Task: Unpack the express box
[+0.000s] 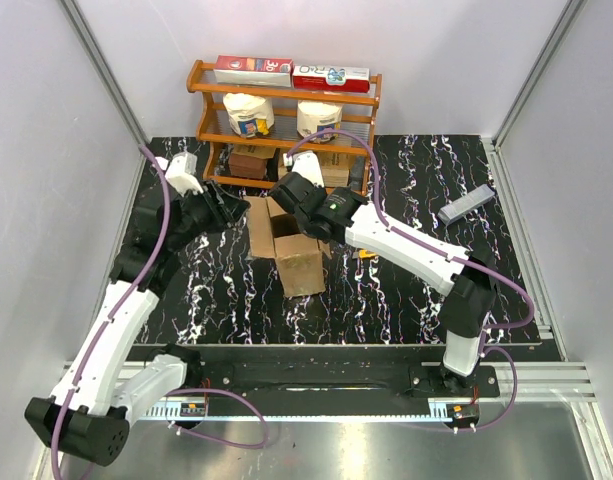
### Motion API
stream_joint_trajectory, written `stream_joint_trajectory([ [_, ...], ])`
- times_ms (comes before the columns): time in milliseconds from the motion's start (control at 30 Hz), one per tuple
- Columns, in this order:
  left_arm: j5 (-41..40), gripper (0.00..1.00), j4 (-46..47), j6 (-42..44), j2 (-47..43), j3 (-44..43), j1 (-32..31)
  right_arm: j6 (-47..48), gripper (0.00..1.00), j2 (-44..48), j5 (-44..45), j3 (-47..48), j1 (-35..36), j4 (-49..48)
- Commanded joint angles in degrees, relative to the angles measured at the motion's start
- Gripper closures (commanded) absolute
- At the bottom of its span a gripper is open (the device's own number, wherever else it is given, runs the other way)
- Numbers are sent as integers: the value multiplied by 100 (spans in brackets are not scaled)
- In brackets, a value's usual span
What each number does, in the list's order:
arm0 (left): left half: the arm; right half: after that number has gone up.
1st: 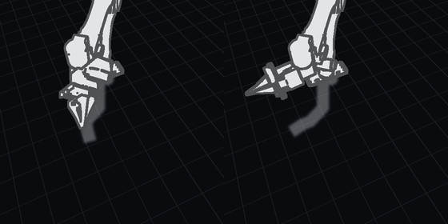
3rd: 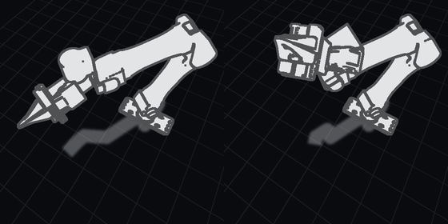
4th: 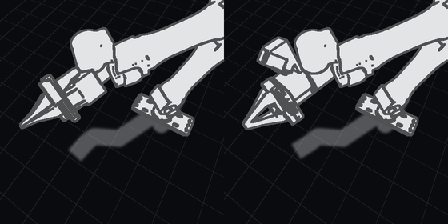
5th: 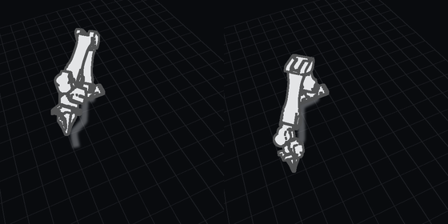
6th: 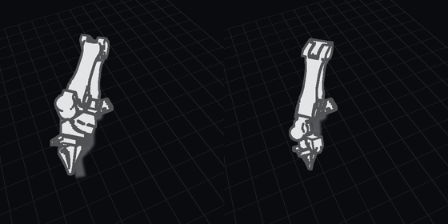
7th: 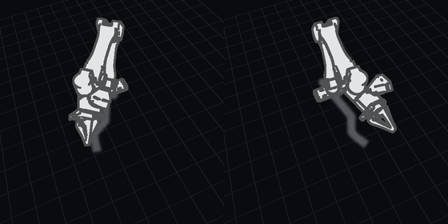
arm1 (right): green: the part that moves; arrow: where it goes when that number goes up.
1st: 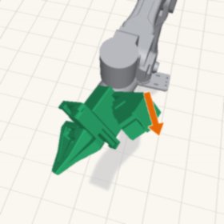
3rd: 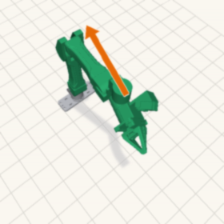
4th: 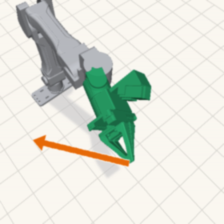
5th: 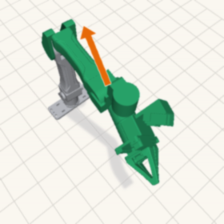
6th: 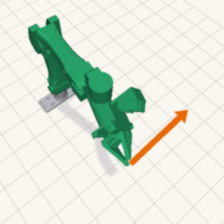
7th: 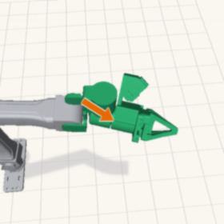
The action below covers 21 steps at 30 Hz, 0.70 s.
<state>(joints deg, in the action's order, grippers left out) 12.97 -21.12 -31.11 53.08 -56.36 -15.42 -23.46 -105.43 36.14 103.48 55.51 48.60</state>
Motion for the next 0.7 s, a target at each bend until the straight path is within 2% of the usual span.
stream_joint_trajectory([
  [0,118,53,337,254,-245,-279,-215,-211,100,84,165,41,66,-87],
  [167,48,49,486,71,-9,19,-741,-273,100,66,157,-12,66,-79],
  [300,-749,44,715,79,132,327,-1287,-325,100,40,121,-47,66,-79],
  [367,-1128,43,540,44,273,310,-1419,-343,100,22,86,-74,66,-87],
  [400,-1504,42,322,-17,317,284,-1429,-361,100,22,77,-74,66,-79],
  [500,-1980,41,5,-52,414,318,-1464,-396,100,22,51,-118,66,-79],
  [600,-2386,36,-128,-105,309,406,-1490,-405,100,13,42,-153,66,-87],
  [667,-2379,35,-85,-106,256,476,-1499,-422,100,13,34,-162,66,-87],
])
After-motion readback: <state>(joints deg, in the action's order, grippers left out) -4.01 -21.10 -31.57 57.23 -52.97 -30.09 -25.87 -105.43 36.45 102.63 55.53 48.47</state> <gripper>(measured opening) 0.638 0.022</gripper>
